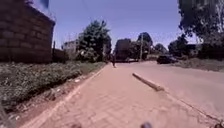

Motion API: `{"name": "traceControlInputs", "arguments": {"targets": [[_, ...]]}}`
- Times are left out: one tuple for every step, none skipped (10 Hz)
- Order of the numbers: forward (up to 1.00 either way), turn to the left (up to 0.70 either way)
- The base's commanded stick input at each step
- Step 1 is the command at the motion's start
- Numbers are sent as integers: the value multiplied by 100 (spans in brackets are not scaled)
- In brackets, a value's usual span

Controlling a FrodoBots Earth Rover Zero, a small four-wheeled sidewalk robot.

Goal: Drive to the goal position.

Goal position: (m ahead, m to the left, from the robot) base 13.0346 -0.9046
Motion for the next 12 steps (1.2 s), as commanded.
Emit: {"name": "traceControlInputs", "arguments": {"targets": [[70, 0], [70, 0], [70, 0], [70, 30], [70, 14], [70, 0], [70, 0], [70, 0], [70, 0], [70, 0], [70, 0], [70, 0]]}}
